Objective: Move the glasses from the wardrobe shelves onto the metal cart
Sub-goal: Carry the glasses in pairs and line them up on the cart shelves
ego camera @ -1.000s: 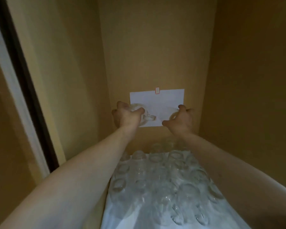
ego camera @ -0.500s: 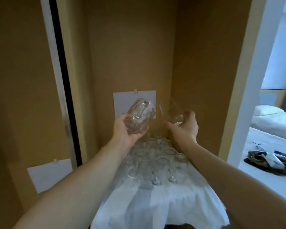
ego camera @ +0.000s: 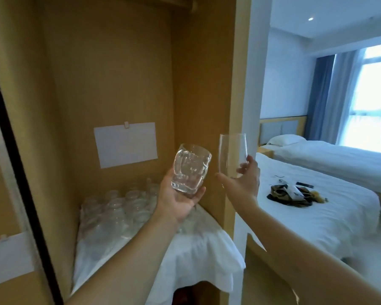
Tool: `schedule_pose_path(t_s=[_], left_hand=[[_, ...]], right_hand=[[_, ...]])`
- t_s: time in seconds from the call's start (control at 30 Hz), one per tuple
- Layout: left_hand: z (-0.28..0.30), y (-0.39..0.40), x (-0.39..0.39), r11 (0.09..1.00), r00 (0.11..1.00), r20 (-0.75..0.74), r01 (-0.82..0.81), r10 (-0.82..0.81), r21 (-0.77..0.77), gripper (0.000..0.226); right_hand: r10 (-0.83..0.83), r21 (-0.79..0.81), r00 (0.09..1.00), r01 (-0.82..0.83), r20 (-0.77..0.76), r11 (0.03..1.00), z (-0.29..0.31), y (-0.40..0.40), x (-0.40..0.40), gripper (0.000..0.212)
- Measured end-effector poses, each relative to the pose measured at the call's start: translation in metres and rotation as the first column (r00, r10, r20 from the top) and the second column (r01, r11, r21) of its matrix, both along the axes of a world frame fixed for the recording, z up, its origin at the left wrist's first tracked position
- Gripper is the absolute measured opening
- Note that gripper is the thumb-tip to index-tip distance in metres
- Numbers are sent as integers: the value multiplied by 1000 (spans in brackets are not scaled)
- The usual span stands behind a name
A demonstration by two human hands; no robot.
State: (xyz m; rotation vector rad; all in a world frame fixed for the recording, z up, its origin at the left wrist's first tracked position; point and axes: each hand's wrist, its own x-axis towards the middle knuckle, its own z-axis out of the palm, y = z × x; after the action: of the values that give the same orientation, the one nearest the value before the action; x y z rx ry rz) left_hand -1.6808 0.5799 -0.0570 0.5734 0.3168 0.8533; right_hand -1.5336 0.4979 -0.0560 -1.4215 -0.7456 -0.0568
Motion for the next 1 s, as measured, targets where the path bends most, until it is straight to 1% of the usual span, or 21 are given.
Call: schedule_pose_path(t_s=[0.1, 0.17, 0.27, 0.3, 0.33, 0.4, 0.43, 0.5, 0.57, 0.63, 0.7, 0.77, 0.8, 0.9, 1.0], left_hand=[[-16, -23, 52, 996, 996, 11, 86, -86, -10, 61], [-21, -37, 88, 986, 986, 16, 165, -164, -12, 57], [-28, -67, 135, 959, 958, -75, 280, -277, 37, 51], [-34, -76, 151, 952, 950, -124, 296, -286, 76, 54], [-41, -83, 169, 949, 945, -169, 299, -280, 101, 62], [-45, -98, 205, 934, 919, -196, 356, -342, 41, 86], [-48, -106, 221, 912, 901, -178, 408, -397, 31, 89], [-52, -127, 253, 900, 900, -207, 414, -384, 132, 84], [-55, -144, 289, 878, 874, -170, 472, -455, 77, 78], [-60, -163, 327, 861, 857, -129, 507, -500, 34, 63], [-62, -183, 364, 836, 830, -116, 548, -546, -12, 54], [-67, -199, 397, 804, 793, -133, 593, -594, -53, 52], [-70, -207, 411, 788, 777, -138, 612, -615, -65, 55], [-83, -228, 451, 718, 703, -153, 691, -694, -82, 60], [-92, -246, 486, 645, 632, -148, 761, -761, -68, 49]], right_hand=[[-32, -10, 999, 31, -30, 999, -10, -30, 51, 99], [-59, -19, 998, 58, -37, 998, -17, -53, 87, 101], [-95, -14, 994, 95, -60, 995, -29, -89, 138, 99], [-107, -6, 992, 107, -71, 994, -34, -102, 154, 99], [-123, -2, 989, 123, -76, 992, -39, -115, 169, 97], [-166, -15, 983, 165, -83, 986, -50, -142, 198, 95], [-188, -26, 978, 186, -88, 982, -55, -156, 211, 94], [-231, -52, 967, 227, -105, 973, -67, -182, 239, 92], [-263, -70, 956, 255, -129, 964, -80, -208, 268, 93], [-288, -102, 945, 275, -153, 956, -93, -235, 297, 96], [-321, -139, 932, 299, -171, 944, -104, -263, 325, 99], [-366, -164, 912, 338, -188, 927, -113, -291, 350, 103], [-387, -167, 900, 357, -202, 919, -117, -305, 361, 102], [-435, -174, 864, 401, -255, 899, -125, -341, 387, 96], [-470, -198, 833, 428, -293, 882, -132, -367, 408, 91]])
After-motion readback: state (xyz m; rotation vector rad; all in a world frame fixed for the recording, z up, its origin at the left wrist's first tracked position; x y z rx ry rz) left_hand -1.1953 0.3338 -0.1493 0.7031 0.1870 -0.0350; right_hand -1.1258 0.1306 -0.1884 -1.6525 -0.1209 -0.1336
